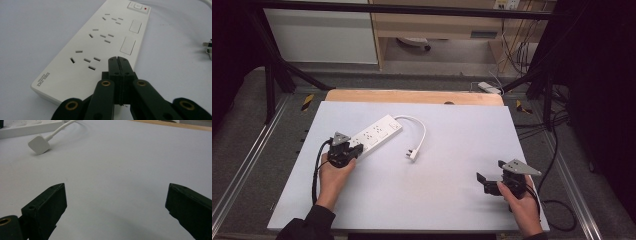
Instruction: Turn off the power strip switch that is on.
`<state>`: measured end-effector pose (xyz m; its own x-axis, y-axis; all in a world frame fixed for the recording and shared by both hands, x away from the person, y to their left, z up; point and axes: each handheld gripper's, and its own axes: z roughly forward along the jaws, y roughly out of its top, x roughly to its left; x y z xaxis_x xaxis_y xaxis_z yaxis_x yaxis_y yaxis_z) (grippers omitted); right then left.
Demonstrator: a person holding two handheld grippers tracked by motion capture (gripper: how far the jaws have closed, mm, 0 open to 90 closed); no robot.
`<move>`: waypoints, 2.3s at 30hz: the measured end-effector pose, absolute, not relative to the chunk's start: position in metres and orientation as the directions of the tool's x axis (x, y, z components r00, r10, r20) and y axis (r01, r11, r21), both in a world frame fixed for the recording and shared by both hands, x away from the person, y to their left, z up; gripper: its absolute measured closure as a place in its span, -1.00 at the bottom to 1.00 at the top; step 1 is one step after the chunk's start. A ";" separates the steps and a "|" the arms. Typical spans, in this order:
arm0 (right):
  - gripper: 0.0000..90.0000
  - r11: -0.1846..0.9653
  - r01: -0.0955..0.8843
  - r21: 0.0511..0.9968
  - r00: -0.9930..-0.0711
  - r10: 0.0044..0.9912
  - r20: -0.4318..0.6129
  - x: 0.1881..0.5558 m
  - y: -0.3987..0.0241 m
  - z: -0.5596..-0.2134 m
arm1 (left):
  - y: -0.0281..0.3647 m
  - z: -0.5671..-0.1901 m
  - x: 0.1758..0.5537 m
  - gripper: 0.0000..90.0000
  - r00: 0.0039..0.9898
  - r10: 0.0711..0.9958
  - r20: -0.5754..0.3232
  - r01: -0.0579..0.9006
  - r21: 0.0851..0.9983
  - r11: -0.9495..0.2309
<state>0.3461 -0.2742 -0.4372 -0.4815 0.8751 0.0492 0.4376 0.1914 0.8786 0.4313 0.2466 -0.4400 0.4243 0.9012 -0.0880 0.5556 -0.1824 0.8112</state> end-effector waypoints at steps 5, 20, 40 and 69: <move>-0.91 0.190 0.439 0.878 -0.481 0.875 0.051 0.346 -0.274 -0.437 | 0.246 -0.440 0.431 1.00 0.432 0.898 -0.084 0.549 0.814 -0.187; -0.91 0.189 0.442 0.877 -0.480 0.876 0.053 0.346 -0.274 -0.437 | 0.246 -0.431 0.427 1.00 0.452 0.888 -0.089 0.459 0.876 -0.146; -0.91 0.190 0.440 0.878 -0.480 0.876 0.052 0.346 -0.274 -0.438 | 0.249 -0.414 0.420 0.26 0.398 0.914 -0.085 0.356 0.932 -0.068; -0.91 0.191 0.437 0.879 -0.484 0.874 0.051 0.346 -0.274 -0.437 | 0.246 -0.373 0.397 -0.85 0.421 0.895 -0.148 0.313 0.950 0.010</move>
